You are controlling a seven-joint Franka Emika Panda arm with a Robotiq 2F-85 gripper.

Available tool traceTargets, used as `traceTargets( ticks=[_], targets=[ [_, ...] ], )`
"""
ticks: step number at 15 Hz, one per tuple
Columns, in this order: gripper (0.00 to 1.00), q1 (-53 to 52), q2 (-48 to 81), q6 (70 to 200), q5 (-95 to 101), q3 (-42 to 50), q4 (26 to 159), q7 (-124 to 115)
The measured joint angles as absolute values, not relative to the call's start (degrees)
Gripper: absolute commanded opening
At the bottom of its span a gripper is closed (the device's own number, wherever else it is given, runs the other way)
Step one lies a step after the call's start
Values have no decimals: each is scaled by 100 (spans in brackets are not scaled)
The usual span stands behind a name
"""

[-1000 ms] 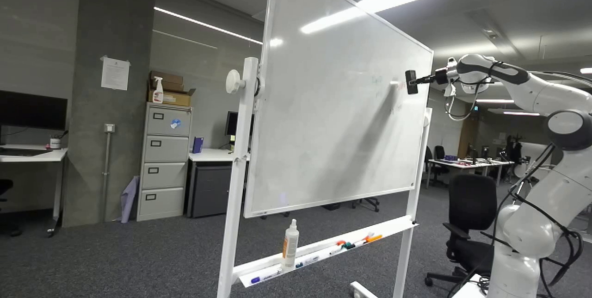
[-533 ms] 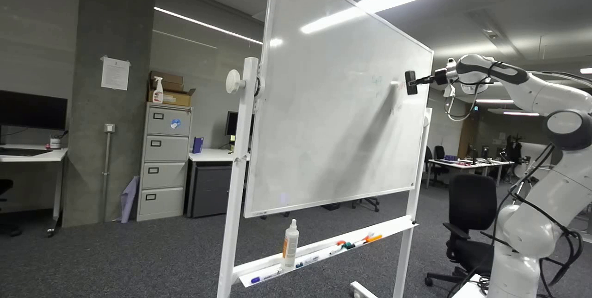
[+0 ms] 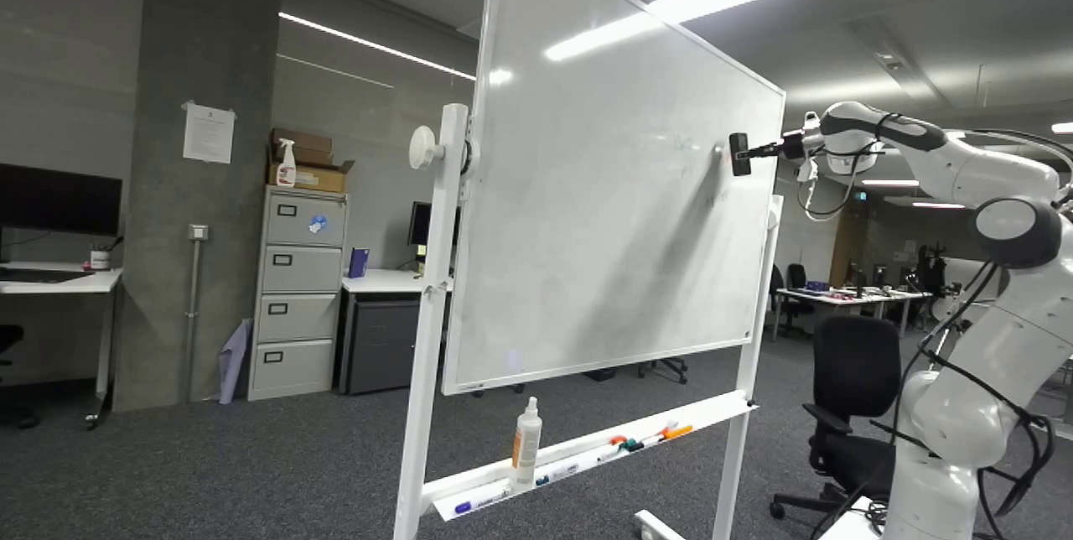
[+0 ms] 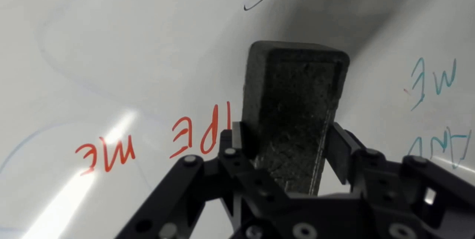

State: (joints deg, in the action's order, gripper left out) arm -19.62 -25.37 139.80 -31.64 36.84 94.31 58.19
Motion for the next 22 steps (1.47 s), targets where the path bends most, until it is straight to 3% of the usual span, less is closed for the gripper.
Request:
traceTargets(
  ticks=[10,22],
  targets=[
    [34,-1832,-1888,14040,-4320,3667,9166,7027],
    [34,-616,-1464,14040,-5525,3084,8943,7717]
  ],
)
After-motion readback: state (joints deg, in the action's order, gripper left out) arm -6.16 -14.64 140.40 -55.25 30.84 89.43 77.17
